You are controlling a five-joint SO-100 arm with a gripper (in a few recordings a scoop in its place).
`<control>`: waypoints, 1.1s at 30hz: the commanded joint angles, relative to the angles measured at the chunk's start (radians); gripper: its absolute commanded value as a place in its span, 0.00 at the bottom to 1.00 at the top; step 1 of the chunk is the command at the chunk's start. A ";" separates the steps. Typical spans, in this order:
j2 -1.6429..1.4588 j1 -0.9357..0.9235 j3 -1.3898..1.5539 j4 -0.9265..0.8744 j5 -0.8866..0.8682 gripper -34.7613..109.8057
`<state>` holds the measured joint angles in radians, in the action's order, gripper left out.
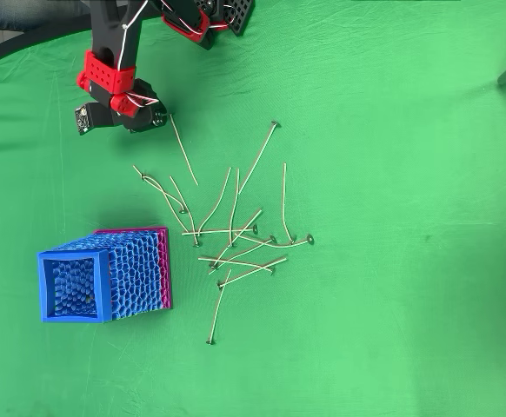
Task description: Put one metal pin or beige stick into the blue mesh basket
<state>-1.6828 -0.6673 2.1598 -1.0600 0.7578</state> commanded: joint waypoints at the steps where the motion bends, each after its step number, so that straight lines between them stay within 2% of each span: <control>1: -0.006 -0.006 -0.029 0.012 0.006 0.31; 30: -0.017 0.035 0.015 0.041 -0.011 0.30; 33: -0.018 0.038 0.020 0.041 -0.008 0.25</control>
<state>-1.6828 -0.6412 2.1783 -1.0232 0.7470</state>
